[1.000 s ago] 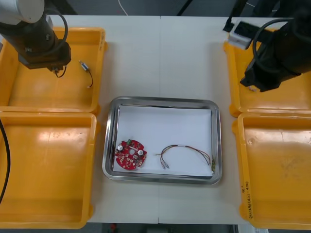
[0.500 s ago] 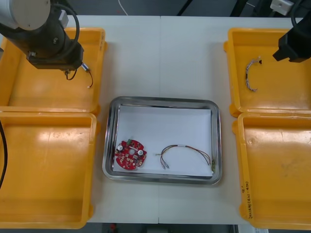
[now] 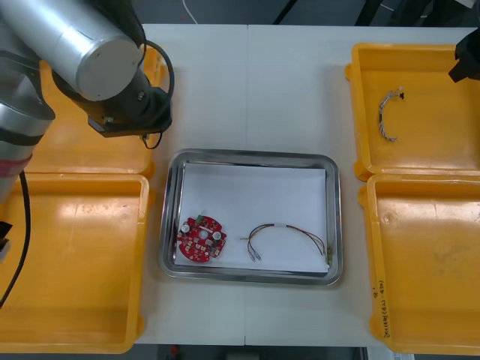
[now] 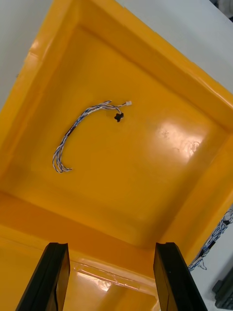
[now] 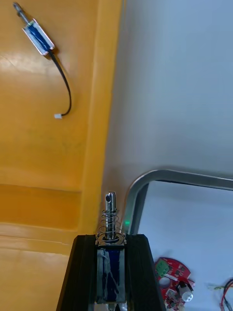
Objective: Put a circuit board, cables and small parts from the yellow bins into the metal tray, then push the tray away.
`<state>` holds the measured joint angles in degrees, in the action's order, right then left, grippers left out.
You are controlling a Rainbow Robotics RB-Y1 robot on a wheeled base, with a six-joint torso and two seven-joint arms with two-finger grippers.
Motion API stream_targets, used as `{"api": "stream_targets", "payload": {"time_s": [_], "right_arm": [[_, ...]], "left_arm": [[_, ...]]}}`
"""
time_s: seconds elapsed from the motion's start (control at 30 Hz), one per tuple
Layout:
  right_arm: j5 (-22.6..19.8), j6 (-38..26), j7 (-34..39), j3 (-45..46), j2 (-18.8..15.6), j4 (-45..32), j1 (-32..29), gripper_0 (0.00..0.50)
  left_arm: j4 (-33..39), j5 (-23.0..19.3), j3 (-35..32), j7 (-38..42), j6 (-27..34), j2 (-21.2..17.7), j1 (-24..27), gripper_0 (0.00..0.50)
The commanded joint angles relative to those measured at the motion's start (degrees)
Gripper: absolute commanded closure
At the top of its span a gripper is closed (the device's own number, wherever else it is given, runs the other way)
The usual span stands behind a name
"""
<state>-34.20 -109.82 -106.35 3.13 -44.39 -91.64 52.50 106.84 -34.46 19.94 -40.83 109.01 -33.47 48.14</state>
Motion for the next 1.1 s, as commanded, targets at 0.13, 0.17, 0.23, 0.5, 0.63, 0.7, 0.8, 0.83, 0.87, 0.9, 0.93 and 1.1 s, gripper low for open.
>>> {"api": "stream_targets", "payload": {"time_s": [0.13, 0.17, 0.23, 0.5, 0.63, 0.7, 0.8, 0.83, 0.87, 0.9, 0.93, 1.1], "right_arm": [[4.94, -0.18, 3.07, 2.58, 0.44, 6.12, 5.86, 0.000], [5.64, -0.18, 3.34, 2.75, 0.97, 7.18, 6.38, 0.000], [6.69, -0.18, 3.86, 3.28, 1.85, 8.67, 7.26, 0.000], [8.45, -0.18, 11.25, 6.88, 5.37, 10.08, 6.82, 0.000], [11.26, -0.18, 13.97, 7.50, 7.39, 10.08, 6.65, 0.000], [11.97, -0.18, 15.20, 7.68, 8.44, 10.08, 6.21, 0.000], [12.41, -0.18, 16.87, 8.38, 10.38, 10.08, 5.24, 0.000], [12.58, -0.18, 16.96, 8.64, 10.99, 10.08, 5.06, 0.000], [13.02, -0.18, 17.14, 8.99, 11.96, 10.08, 4.80, 0.000], [13.37, -0.18, 17.22, 9.08, 12.48, 10.08, 4.62, 0.000], [13.90, -0.18, 17.31, 9.08, 13.10, 10.08, 4.54, 0.000], [15.39, -0.18, 17.93, 9.26, 15.65, 10.17, 3.48, 0.000]], "left_arm": [[2.94, -0.34, 6.08, 3.21, -2.93, 3.15, -0.15, 0.499], [2.94, -0.25, 7.04, 3.39, -3.10, 3.41, -0.15, 0.500], [2.94, -0.08, 8.45, 3.65, -3.54, 3.85, -0.15, 0.499], [0.83, 0.63, 13.81, 5.15, -6.36, 4.82, -0.77, 0.500], [-0.14, 2.21, 16.36, 5.85, -9.70, 4.82, -2.35, 0.499], [-0.93, 2.82, 17.77, 6.20, -11.37, 4.73, -2.70, 0.499], [-2.42, 3.09, 18.91, 6.64, -13.39, 4.73, -2.97, 0.498], [-2.77, 3.18, 19.26, 6.73, -14.00, 4.82, -2.97, 0.500], [-3.48, 3.35, 19.79, 6.82, -14.71, 4.82, -2.97, 0.499], [-3.92, 3.53, 20.14, 6.91, -15.32, 4.82, -2.97, 0.499], [-4.62, 3.70, 20.67, 7.08, -16.11, 4.82, -2.97, 0.499], [-6.47, 4.93, 22.25, 7.61, -19.36, 4.82, -3.58, 0.497]]}}
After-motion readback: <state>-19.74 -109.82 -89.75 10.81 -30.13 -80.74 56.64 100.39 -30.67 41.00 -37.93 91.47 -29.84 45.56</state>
